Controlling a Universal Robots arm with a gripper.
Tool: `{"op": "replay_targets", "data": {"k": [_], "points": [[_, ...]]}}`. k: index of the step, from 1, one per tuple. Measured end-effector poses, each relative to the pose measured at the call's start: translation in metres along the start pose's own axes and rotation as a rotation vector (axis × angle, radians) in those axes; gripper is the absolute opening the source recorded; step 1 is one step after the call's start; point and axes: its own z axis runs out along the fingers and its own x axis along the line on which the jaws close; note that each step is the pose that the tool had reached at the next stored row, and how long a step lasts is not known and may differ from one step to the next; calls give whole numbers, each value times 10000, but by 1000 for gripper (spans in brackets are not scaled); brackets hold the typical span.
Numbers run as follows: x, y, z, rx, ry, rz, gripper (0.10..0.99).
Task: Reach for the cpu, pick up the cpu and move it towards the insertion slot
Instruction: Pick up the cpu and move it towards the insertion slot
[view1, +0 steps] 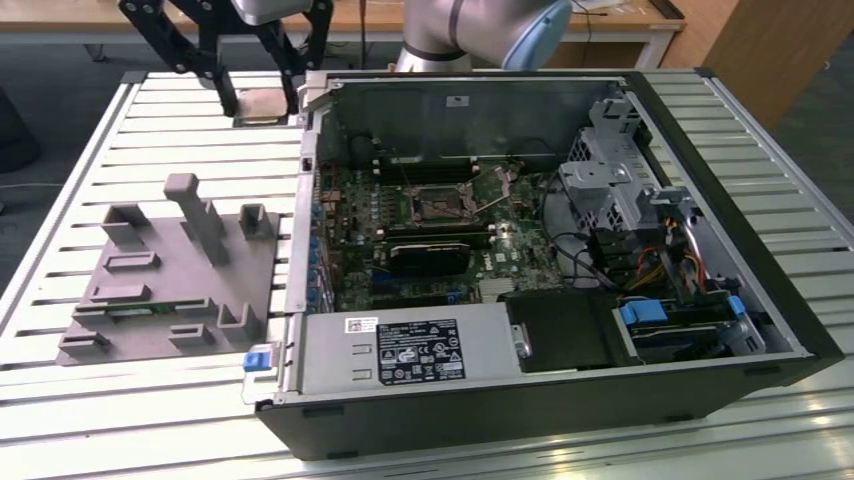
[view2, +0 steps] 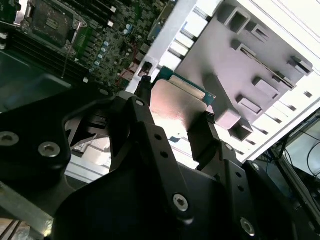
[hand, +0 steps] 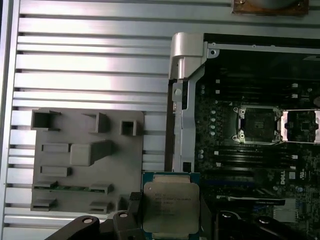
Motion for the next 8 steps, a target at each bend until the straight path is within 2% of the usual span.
{"op": "replay_targets", "data": {"k": [8], "points": [[-214,0,-2,0,1,0,541]]}}
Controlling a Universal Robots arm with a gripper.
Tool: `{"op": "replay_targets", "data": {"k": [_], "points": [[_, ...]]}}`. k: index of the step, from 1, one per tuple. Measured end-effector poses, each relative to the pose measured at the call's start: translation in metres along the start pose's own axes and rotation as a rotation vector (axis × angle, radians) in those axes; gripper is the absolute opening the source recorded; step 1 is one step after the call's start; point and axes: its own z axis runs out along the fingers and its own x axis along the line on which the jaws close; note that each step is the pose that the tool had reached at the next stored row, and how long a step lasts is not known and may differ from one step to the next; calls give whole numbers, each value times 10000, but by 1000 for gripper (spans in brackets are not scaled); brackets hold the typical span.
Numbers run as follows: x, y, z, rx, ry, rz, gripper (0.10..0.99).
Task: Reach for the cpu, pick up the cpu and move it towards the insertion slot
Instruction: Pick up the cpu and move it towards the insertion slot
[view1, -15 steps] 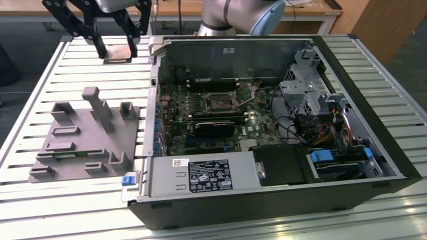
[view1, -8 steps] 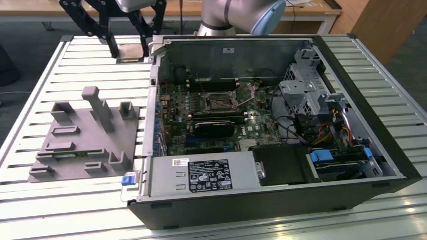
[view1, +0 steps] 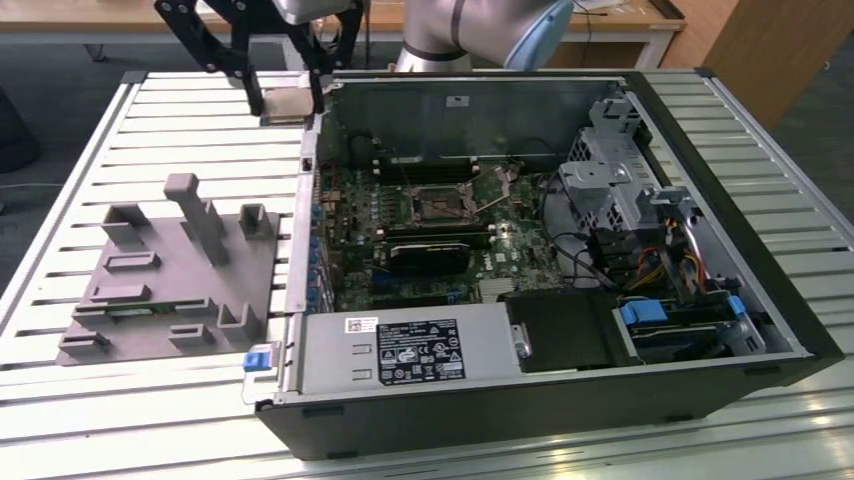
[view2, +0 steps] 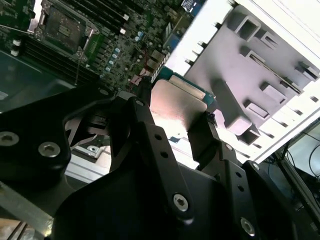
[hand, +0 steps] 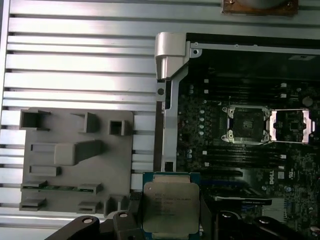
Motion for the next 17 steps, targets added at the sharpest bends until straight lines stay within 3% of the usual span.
{"op": "replay_targets", "data": {"k": [7,17], "points": [[-200,30,3,0,0,0,541],[-524,141,16,0,0,-2,541]]}}
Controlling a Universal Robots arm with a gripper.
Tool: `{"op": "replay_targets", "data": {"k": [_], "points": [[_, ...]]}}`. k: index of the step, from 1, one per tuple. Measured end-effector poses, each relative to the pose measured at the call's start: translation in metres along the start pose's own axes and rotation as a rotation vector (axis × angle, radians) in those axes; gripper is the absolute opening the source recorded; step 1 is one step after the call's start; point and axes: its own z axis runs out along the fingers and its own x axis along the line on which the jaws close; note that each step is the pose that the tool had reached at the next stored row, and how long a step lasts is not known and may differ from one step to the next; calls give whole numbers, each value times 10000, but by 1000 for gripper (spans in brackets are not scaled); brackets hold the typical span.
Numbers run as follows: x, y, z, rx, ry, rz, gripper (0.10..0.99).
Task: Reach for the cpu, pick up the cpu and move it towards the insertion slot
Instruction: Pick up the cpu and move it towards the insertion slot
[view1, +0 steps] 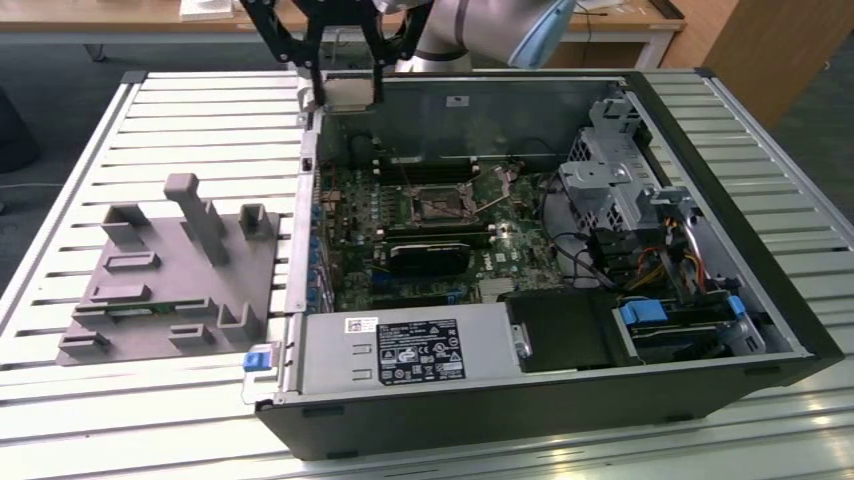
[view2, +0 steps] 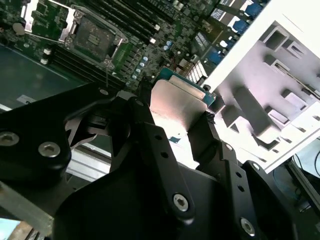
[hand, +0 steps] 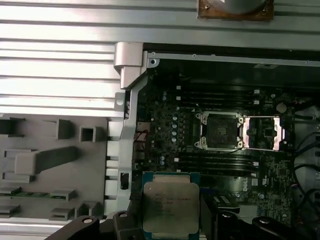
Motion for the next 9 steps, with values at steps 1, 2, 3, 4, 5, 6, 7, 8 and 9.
{"op": "replay_targets", "data": {"k": [1,2,3,4,5,6,7,8,9], "points": [[-31,15,2,0,0,0,541],[-61,30,5,-1,-1,1,541],[-92,46,7,0,0,1,541],[-122,61,10,1,0,2,541],[-155,79,13,0,0,1,541],[-184,96,18,-1,-1,1,541],[-214,113,21,-1,-1,1,541],[-244,130,24,0,0,0,541],[-272,148,27,0,0,0,541]]}}
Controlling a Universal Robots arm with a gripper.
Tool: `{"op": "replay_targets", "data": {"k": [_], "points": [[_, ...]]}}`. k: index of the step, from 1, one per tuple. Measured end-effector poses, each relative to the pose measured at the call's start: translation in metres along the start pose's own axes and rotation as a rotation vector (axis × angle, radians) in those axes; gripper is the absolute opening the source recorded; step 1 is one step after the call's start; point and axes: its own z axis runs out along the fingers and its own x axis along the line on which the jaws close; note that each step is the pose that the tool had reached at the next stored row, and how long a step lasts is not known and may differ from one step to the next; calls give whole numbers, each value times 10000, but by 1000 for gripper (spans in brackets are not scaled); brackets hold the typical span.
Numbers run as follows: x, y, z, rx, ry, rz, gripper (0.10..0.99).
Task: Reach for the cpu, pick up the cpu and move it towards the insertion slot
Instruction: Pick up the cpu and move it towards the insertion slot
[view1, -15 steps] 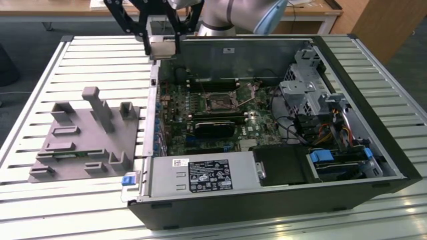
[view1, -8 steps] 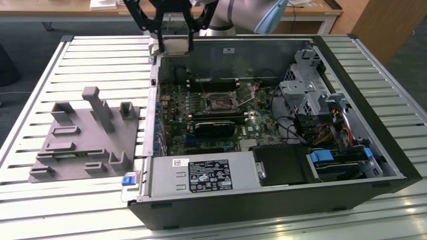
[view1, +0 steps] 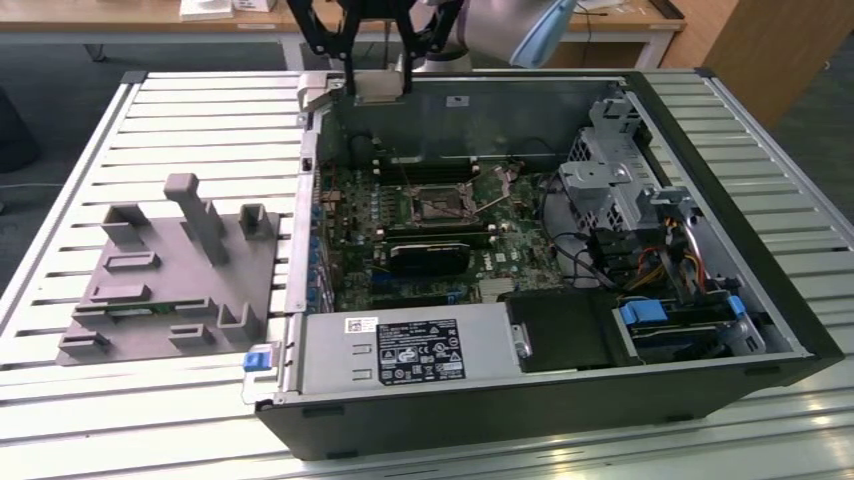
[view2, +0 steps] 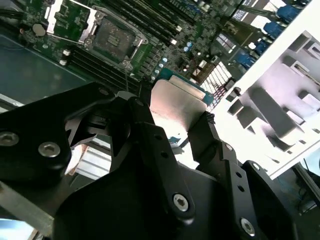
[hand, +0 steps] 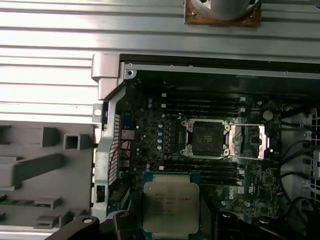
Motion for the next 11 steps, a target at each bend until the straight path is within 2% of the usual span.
{"op": "replay_targets", "data": {"k": [11], "points": [[-192,224,35,-1,-3,0,541]]}}
